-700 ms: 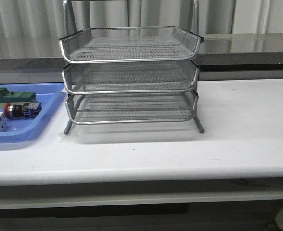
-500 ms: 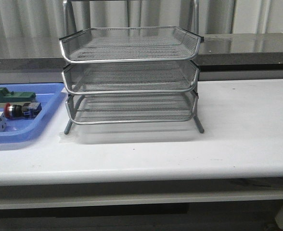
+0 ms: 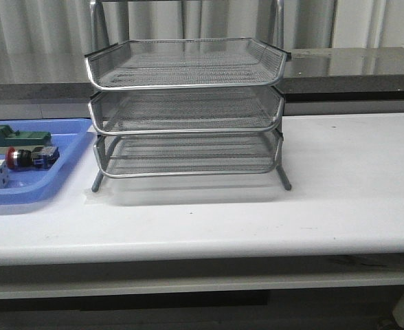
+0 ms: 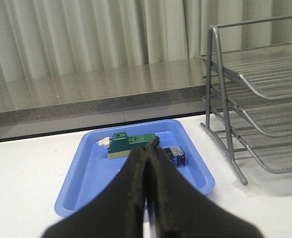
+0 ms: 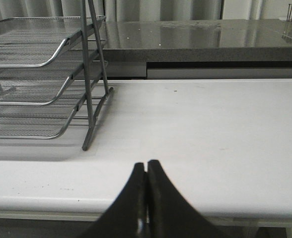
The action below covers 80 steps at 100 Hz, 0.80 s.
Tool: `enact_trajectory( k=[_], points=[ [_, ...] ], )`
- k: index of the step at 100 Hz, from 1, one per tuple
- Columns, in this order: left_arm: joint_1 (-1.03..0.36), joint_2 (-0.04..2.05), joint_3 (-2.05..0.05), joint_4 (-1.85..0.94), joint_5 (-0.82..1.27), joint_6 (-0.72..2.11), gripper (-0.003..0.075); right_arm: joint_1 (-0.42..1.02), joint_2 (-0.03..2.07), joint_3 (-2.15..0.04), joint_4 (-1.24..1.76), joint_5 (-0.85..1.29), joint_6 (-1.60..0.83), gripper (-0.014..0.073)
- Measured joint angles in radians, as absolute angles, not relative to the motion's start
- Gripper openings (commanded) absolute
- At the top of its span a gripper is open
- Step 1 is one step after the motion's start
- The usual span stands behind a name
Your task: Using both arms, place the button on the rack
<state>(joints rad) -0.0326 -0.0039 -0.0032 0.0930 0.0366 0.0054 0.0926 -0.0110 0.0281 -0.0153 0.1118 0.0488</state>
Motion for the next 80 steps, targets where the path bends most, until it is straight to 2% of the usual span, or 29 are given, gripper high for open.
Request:
enact_trajectory(
  k=[38, 57, 80],
  points=[
    [-0.033, -0.004, -0.003, 0.093, 0.037, 0.005, -0.0021, 0.093, -0.011, -0.003, 0.008, 0.025, 0.049, -0.0060],
    [-0.033, -0.004, -0.003, 0.093, 0.037, 0.005, -0.0021, 0.093, 0.021, -0.171, 0.071, 0.160, 0.049, -0.0060],
    [-0.033, -0.004, -0.003, 0.093, 0.037, 0.005, -0.0021, 0.093, 0.245, -0.443, 0.138, 0.402, 0.051, -0.0060]
  ],
)
